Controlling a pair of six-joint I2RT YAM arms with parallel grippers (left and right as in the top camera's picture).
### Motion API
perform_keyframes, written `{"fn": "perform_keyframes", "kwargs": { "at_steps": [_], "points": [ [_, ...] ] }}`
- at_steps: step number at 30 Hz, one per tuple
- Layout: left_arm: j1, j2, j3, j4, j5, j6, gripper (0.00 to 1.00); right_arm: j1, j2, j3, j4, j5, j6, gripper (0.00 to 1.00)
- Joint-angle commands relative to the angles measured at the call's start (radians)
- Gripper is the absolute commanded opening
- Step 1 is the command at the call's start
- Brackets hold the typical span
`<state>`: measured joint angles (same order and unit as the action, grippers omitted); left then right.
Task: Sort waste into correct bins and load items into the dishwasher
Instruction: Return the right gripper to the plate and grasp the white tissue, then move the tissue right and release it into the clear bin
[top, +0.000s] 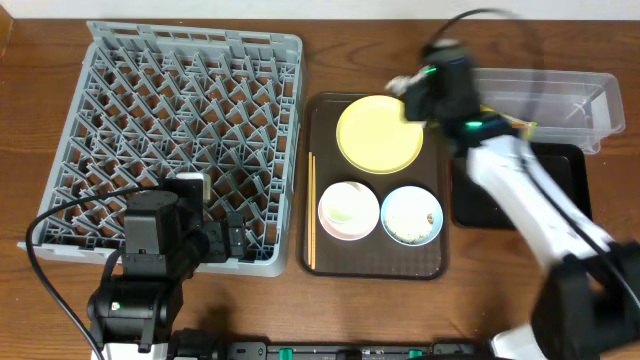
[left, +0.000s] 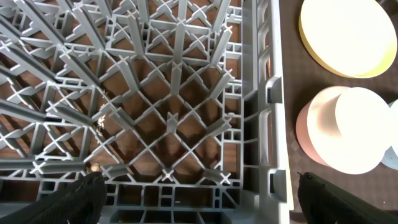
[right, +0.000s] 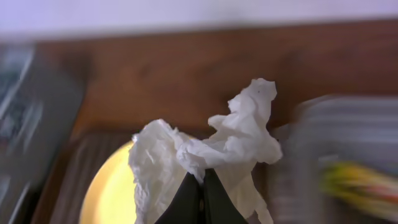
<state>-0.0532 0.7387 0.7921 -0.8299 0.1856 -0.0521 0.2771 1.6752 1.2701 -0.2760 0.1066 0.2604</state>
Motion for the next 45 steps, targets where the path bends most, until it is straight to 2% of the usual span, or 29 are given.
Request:
{"fn": "perform_keyframes", "kwargs": {
  "at_steps": [1, 11, 20, 21, 25, 27, 29, 30, 35, 39, 42, 45],
  "points": [
    [0.002, -0.002, 0.017, 0.0, 0.013, -0.005, 0.98, -0.117, -0.064, 0.006, -0.005, 0.084, 0.019, 0.01],
    [0.002, -0.002, 0.017, 0.0, 0.013, -0.005, 0.99, -0.349, -0.048, 0.005, -0.011, 0.103, 0.208, 0.01],
    [0.002, -0.002, 0.017, 0.0, 0.013, -0.005, 0.98, -0.409, 0.048, 0.005, -0.006, 0.099, 0.259, 0.02],
    [0.002, -0.002, 0.017, 0.0, 0.013, -0.005, 0.98, -0.409, 0.06, 0.005, -0.003, 0.099, 0.259, 0.04],
    [0.002, -0.002, 0.017, 0.0, 0.013, -0.005, 0.98, -0.41, 0.084, 0.005, 0.0, 0.086, 0.258, 0.24],
    [0.002, -0.002, 0.017, 0.0, 0.013, -0.005, 0.98, -0.41, 0.079, 0.005, 0.006, 0.051, 0.231, 0.45],
    [0.002, -0.002, 0.017, 0.0, 0.013, -0.005, 0.98, -0.409, 0.06, 0.005, 0.011, 0.006, 0.178, 0.59],
    [0.002, -0.002, 0.017, 0.0, 0.013, -0.005, 0.99, -0.41, 0.048, 0.005, 0.01, -0.013, 0.158, 0.61],
    [0.002, -0.002, 0.017, 0.0, 0.013, -0.005, 0.98, -0.405, -0.066, 0.005, -0.089, -0.23, 0.023, 0.58],
    [0.002, -0.002, 0.017, 0.0, 0.013, -0.005, 0.98, -0.382, -0.154, 0.005, -0.285, -0.466, -0.094, 0.65],
    [0.002, -0.002, 0.017, 0.0, 0.013, -0.005, 0.98, -0.336, -0.188, 0.005, -0.451, -0.512, -0.158, 0.7],
    [0.002, -0.002, 0.017, -0.001, 0.013, -0.005, 0.99, -0.269, -0.199, 0.005, -0.638, -0.511, -0.181, 0.7]
  ]
}}
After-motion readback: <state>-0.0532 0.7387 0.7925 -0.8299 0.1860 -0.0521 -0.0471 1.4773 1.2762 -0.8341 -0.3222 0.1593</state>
